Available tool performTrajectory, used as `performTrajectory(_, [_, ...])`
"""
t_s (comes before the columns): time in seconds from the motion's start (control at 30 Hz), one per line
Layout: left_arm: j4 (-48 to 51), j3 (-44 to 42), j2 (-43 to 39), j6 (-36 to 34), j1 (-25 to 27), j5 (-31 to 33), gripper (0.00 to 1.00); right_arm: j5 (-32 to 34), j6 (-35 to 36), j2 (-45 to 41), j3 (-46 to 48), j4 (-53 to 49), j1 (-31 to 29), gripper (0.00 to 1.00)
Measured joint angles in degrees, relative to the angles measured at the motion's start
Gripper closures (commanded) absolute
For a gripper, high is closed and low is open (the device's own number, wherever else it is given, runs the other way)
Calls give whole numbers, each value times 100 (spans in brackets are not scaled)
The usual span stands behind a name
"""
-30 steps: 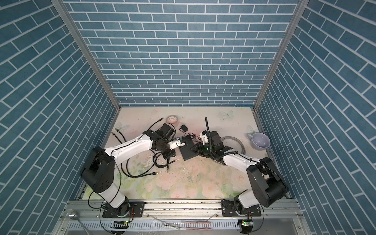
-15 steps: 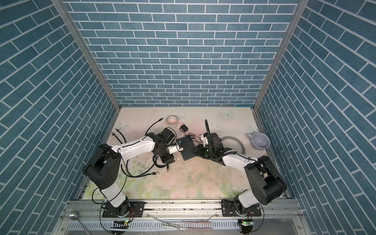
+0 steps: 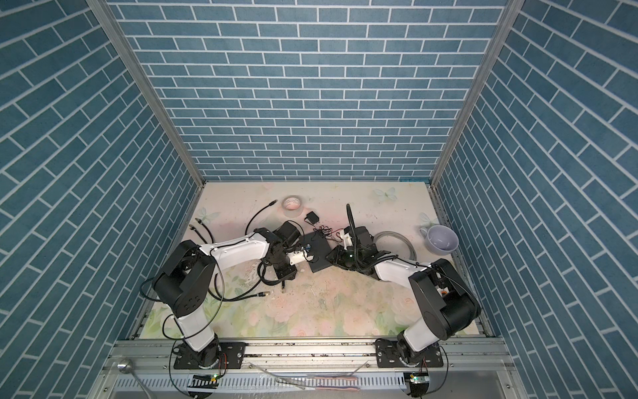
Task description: Insert the plug into the switch port
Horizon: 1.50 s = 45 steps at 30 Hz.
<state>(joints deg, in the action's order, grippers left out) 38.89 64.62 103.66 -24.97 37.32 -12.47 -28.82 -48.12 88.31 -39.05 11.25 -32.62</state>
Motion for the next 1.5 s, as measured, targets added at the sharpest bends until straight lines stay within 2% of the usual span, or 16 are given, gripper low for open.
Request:
performTrajectory(0.2, [-17, -4, 50, -7, 9, 162, 73, -20, -2, 0, 0, 26, 0, 73])
performTrajectory(0.27, [-24, -4, 52, -11, 9, 199, 79, -31, -2, 0, 0, 33, 0, 73])
performTrajectory(0.37, [-15, -2, 57, 0, 9, 240, 94, -37, 0, 0, 0, 33, 0, 73])
performTrajectory(0.43, [-15, 4, 57, -9, 9, 240, 99, -44, 0, 0, 0, 33, 0, 73])
performTrajectory(0.5, [-20, 7, 55, -22, 9, 234, 96, -48, 0, -2, 0, 33, 0, 73])
performTrajectory(0.57, [-22, 7, 55, -31, 9, 234, 81, -55, 0, -4, 2, 37, 0, 73])
performTrajectory(0.67, [9, 31, 52, -15, 9, 225, 73, -52, 0, -11, 2, 37, 0, 73])
performTrajectory(0.9, [210, 190, -61, -87, 9, 369, 70, -66, 0, -11, 2, 50, 0, 73])
performTrajectory(1.5, [417, 70, -306, -162, 50, 343, 71, -103, -2, -11, 2, 153, 0, 74])
